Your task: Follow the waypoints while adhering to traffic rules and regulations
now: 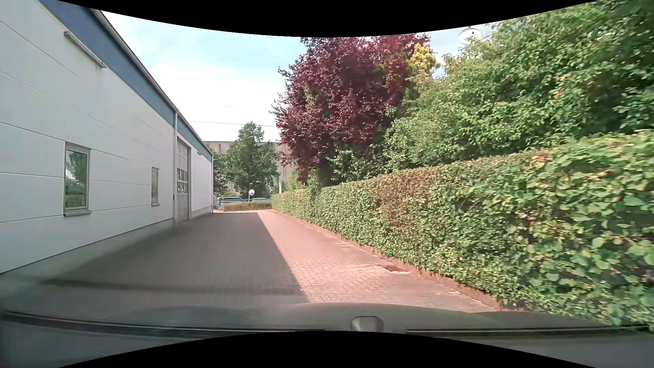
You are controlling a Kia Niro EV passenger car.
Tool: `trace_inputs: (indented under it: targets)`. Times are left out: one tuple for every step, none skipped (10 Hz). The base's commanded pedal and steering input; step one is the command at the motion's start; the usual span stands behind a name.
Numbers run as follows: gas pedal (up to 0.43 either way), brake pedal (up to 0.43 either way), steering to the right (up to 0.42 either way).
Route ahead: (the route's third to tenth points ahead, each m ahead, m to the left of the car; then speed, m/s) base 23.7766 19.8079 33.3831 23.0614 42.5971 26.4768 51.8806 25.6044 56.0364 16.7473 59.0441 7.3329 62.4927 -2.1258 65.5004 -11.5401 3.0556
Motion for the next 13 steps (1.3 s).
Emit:
trace_inputs:
  targets:
    - [0.008, 0.000, -0.310]
    - [0.008, 0.000, -0.280]
    - [0.008, 0.000, -0.256]
    - [0.008, 0.000, -0.235]
    - [0.008, 0.000, -0.232]
    - [0.039, 0.000, -0.234]
    - [0.039, 0.000, -0.235]
    - [0.039, 0.000, -0.235]
    - [0.047, 0.000, -0.229]
    - [0.047, 0.000, -0.213]
    - [0.047, 0.000, -0.194]
    - [0.047, 0.000, -0.182]
    - [0.059, 0.000, -0.171]
